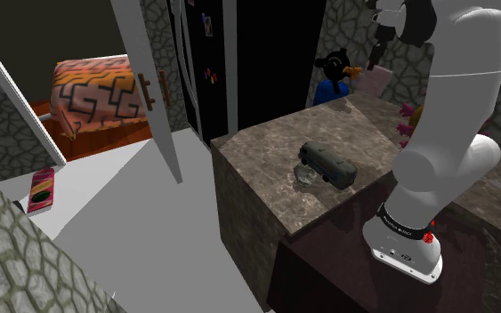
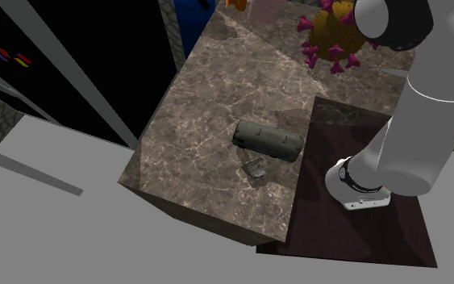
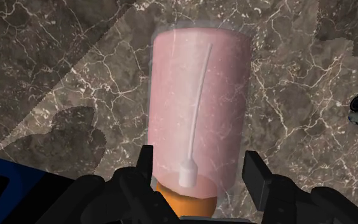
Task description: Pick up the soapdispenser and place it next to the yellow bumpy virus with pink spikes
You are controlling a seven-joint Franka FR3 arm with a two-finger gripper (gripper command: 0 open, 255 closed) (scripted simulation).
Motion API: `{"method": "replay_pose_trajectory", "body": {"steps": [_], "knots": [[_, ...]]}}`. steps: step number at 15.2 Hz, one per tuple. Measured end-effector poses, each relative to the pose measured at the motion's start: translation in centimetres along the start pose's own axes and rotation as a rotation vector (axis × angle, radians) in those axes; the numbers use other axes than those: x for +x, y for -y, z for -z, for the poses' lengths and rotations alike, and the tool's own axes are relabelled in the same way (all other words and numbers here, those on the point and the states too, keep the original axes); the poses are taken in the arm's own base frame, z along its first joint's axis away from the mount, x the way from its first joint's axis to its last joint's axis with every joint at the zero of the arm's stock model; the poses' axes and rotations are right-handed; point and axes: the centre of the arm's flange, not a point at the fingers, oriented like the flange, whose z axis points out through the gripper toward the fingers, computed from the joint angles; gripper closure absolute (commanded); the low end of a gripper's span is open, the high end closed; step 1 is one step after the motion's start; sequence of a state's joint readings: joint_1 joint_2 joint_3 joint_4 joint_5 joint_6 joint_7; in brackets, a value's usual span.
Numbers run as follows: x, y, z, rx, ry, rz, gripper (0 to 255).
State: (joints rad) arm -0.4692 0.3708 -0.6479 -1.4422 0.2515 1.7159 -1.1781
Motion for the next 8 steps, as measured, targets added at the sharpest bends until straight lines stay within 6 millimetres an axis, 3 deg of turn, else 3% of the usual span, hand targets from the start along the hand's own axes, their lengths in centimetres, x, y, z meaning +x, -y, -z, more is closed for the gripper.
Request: {"method": "replay_pose_trajectory", "body": {"steps": [8], "knots": [[-0.1, 0.0, -4.0, 0.000, 0.000, 0.000, 255]]}}
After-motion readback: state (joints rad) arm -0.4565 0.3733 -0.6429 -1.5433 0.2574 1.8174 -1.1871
